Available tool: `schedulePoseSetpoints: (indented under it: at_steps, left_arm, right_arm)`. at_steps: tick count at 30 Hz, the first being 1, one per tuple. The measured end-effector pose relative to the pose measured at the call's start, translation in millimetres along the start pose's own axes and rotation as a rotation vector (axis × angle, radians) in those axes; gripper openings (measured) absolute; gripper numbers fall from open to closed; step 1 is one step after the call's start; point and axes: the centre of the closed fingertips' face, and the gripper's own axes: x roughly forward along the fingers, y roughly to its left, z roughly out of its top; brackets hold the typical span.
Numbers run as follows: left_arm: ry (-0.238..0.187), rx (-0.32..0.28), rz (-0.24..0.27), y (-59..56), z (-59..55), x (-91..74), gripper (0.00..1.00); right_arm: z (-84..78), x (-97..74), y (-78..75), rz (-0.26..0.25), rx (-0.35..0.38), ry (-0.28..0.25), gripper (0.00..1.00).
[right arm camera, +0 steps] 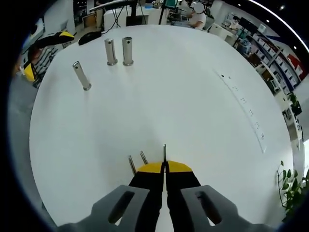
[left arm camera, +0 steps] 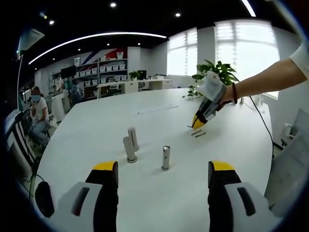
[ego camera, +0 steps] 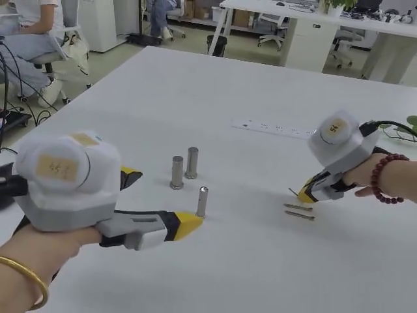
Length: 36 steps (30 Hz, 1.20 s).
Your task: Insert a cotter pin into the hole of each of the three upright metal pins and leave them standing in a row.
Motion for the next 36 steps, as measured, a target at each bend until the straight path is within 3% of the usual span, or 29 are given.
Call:
schedulePoseSetpoints:
  at_steps: [12, 26, 29, 36]
  left_arm:
    - [-0.022, -0.011, -0.047, -12.0, 11.4, 1.6, 0.66]
    - [-0.033, -0.050, -0.146, -33.8, 23.7, 9.5, 0.51]
    - [-0.030, -0.062, -0.181, -40.7, 25.8, 11.9, 0.47]
    - [-0.041, -0.104, -0.242, -54.9, 30.9, 16.5, 0.37]
  right_arm:
    - [28.6, -33.3, 18.0, -0.029, -0.114, -0.098, 0.02]
    - [57.4, -64.5, 60.1, -0.007, -0.193, -0.232, 0.02]
    - [67.0, -72.2, 72.9, -0.003, -0.240, -0.271, 0.02]
    - [78.8, -80.2, 96.4, 0.011, -0.324, -0.308, 0.02]
